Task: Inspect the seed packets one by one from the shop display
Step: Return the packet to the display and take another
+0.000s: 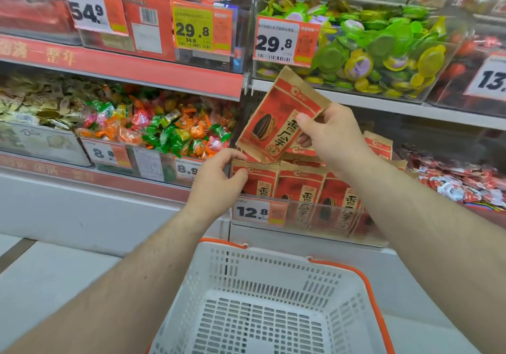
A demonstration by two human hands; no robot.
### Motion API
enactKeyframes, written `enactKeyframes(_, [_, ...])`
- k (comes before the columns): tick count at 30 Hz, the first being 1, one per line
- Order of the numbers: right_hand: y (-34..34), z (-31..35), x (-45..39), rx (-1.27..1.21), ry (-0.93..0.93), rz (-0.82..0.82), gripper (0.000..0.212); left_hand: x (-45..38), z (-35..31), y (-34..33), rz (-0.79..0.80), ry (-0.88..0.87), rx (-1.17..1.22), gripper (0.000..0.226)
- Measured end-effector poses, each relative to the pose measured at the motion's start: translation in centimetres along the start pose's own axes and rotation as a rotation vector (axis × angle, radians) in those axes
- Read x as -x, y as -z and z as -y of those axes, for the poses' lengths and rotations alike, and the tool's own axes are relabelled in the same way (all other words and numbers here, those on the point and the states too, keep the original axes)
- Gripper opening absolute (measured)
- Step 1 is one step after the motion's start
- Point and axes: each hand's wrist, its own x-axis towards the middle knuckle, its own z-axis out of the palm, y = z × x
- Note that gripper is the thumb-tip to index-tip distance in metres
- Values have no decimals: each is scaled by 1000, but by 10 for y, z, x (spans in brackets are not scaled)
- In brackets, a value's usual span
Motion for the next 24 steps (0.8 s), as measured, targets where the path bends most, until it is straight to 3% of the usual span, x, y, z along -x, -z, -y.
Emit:
enactKeyframes(6, [-4, -1, -17, 249, 2, 101, 11, 0, 1, 1, -7, -20, -69, 20])
enactKeyframes(11, [-22, 2, -29, 597, -9, 301, 3, -2, 2, 2, -20, -51, -166, 28])
enactKeyframes(12, [-26, 3, -32, 656, -4, 325, 10, -2, 1, 2, -19, -50, -177, 26])
enactKeyframes(14, [-33, 5, -38, 701, 31, 320, 20, -1, 0, 2, -18, -50, -182, 23])
enactKeyframes(17, [-40, 9, -46, 773, 113, 291, 4, 0, -1, 2, -34, -64, -191, 22])
enactKeyframes(19, [-44, 7, -52, 874, 135, 271, 19, 1, -3, 2, -41, -72, -198, 21])
enactKeyframes(24, [-55, 0, -60, 1064, 74, 277, 23, 1, -5, 2, -38, -77, -200, 22])
